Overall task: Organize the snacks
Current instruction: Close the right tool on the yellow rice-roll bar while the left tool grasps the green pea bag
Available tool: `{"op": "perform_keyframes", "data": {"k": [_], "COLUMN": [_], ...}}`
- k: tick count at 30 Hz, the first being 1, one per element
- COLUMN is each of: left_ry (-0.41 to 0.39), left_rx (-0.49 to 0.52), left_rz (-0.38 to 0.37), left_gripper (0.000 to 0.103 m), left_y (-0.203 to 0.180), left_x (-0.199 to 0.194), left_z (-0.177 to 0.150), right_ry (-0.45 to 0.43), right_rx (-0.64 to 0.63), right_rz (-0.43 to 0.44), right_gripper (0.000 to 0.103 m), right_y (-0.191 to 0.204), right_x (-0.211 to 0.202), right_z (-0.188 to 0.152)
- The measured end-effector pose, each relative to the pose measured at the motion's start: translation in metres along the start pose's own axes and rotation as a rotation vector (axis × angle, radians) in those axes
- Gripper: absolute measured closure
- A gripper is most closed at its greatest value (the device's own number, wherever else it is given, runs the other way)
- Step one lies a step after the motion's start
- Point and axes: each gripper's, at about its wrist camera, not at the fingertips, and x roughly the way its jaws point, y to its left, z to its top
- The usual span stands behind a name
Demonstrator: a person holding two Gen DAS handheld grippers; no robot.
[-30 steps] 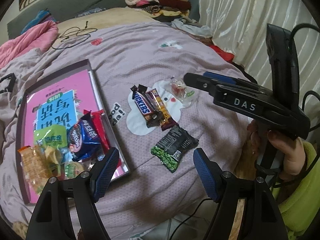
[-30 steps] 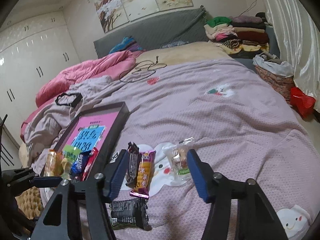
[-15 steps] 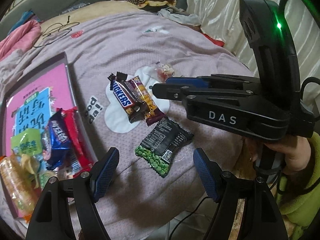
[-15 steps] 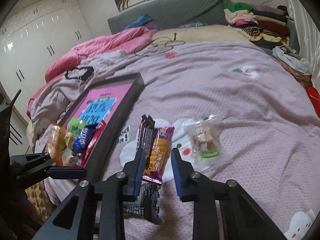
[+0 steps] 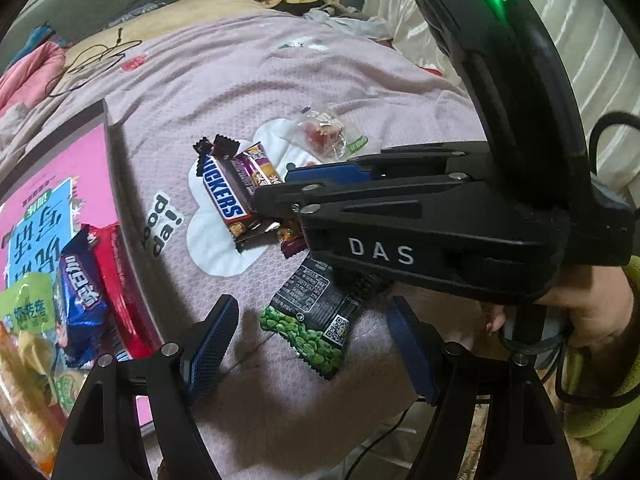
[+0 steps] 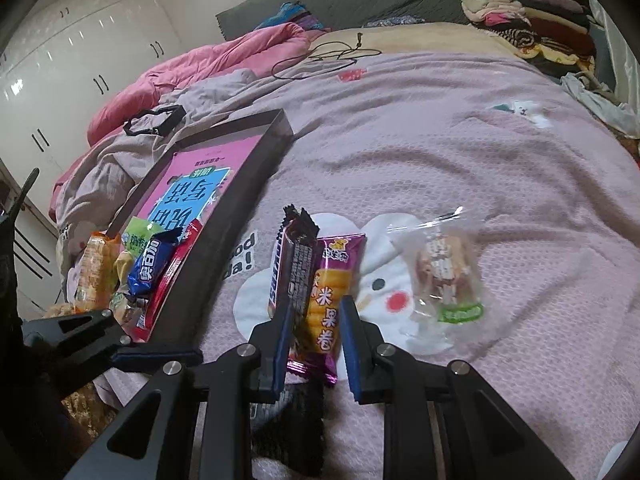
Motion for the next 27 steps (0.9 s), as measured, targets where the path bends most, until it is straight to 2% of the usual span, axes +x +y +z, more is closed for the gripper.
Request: {"op": "perform_keyframes", "data": {"k": [8, 17, 23, 27], "left_ry": [0.009, 0.008, 0.016, 0.036], "left_rx": [0.014, 0.032, 0.054, 0.119], "left_rz": [-0.01, 0.002, -0.006, 0.037], "left_gripper": [0.025, 0.025, 0.025, 0.026], "left_y": [-0.002, -0.005, -0.008, -0.012], "left_x": [0.01, 0.018, 0.023, 0.029], "left_z": [0.004, 0.01, 0.015, 0.013], "right_ry": [0.022, 0.054, 0.008, -0.061], "right_rx": [0.086, -0.051, 0.0, 0.057], "right_rz": [0.029, -0.056, -0.013, 0.039], "right_gripper": [0.079, 0.079, 0.084, 0.084], "right_y": [-0.02, 0.001, -0.01, -0.021], "right_x": [0.007, 0.028, 0.016, -0.002], "right_z": [0.004, 0.01, 0.012, 0.015]}}
